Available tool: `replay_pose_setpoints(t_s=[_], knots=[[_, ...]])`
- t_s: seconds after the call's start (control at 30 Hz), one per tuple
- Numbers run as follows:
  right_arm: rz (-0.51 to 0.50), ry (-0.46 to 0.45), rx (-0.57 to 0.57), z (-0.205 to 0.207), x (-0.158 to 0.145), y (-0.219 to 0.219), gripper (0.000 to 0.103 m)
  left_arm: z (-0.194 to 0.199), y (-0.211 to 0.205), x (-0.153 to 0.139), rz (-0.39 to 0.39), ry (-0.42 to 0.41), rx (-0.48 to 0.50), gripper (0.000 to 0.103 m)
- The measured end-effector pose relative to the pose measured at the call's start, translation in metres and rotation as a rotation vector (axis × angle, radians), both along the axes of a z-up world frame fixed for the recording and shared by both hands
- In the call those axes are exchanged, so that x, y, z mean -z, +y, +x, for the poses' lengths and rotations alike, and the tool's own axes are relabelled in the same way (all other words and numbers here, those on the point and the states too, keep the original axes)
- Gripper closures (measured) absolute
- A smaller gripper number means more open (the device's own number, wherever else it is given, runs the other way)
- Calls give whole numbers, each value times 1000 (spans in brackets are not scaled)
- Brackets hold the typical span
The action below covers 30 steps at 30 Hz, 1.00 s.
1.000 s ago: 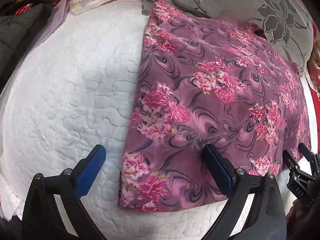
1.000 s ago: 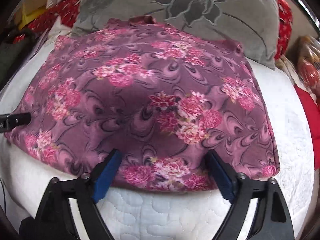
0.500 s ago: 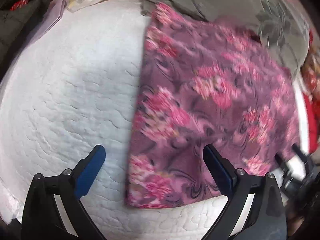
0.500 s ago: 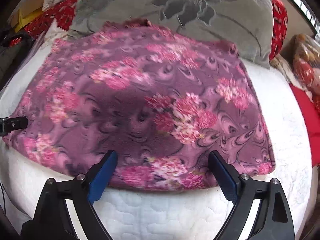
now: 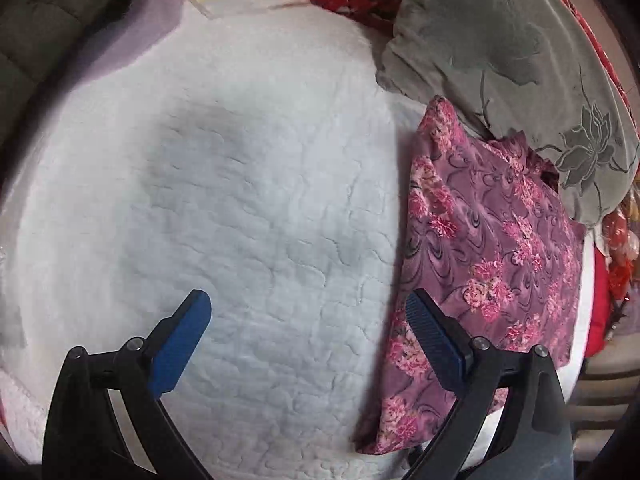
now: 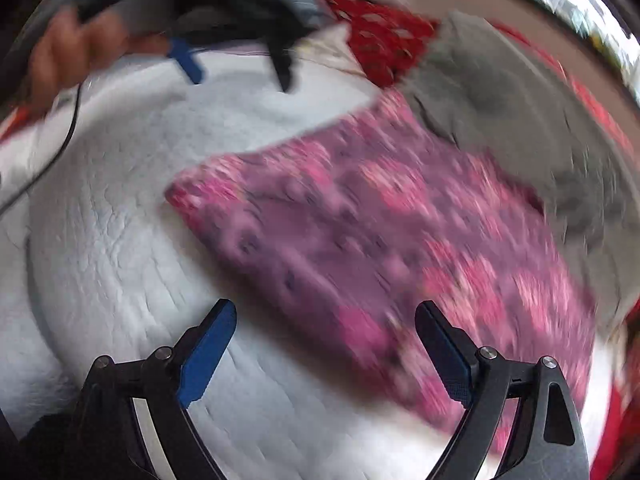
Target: Fold small clothes
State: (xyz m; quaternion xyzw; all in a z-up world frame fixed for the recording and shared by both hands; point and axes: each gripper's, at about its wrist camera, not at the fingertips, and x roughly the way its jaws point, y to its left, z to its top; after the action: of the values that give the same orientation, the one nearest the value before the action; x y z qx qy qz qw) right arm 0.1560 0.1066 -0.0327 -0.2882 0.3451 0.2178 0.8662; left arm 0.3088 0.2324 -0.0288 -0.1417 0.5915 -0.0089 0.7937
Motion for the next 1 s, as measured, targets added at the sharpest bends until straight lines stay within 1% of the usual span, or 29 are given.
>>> replay_pose_setpoints(t_s=[0.1,0.13,0.17,0.2,0.23,0.27,0.3,0.37,0.4,0.5,0.6,0.63,0.67,0.7,0.73,0.77,0.87,0.93,1.0], knots=[[-61,-116,12,13,3,22,12,12,-5,8,-80,27,23,4],[-84,-151,11,14,4,27,15,16,-6,10,-108,32,28,4],[-117,-189,0,17,7,33,28,20,-7,12,-148,36,34,4],[-137,-202,-15,21,9,35,39,24,-7,14,-189,40,38,4],[-151,-200,-28,24,10,38,74,29,-8,17,-230,48,41,4],[-153,-191,-42,26,10,39,96,33,-10,19,-258,54,40,4],[-136,-206,-41,27,6,36,93,39,-12,20,-286,58,45,4],[-68,-224,-25,28,-7,24,94,45,-22,20,-323,56,73,5],[-23,-228,-6,26,-17,16,94,51,-30,20,-332,56,94,5],[60,-233,25,27,-36,-2,96,59,-52,15,-335,60,129,4],[105,-227,40,28,-46,-15,97,71,-73,16,-353,73,133,5],[110,-224,40,26,-48,-15,97,74,-79,15,-362,74,132,7],[118,-221,40,26,-49,-17,97,76,-86,13,-363,69,131,15],[125,-217,41,26,-50,-19,97,78,-94,12,-359,68,135,20],[133,-213,42,26,-50,-20,97,80,-101,10,-352,67,145,38],[141,-207,44,26,-49,-21,97,80,-107,8,-339,69,155,60],[170,-197,55,25,-52,-27,98,81,-121,1,-240,54,160,84],[185,-188,64,24,-52,-29,98,80,-123,-3,-228,41,148,89],[206,-179,72,25,-54,-35,98,79,-124,-8,-243,32,125,91]])
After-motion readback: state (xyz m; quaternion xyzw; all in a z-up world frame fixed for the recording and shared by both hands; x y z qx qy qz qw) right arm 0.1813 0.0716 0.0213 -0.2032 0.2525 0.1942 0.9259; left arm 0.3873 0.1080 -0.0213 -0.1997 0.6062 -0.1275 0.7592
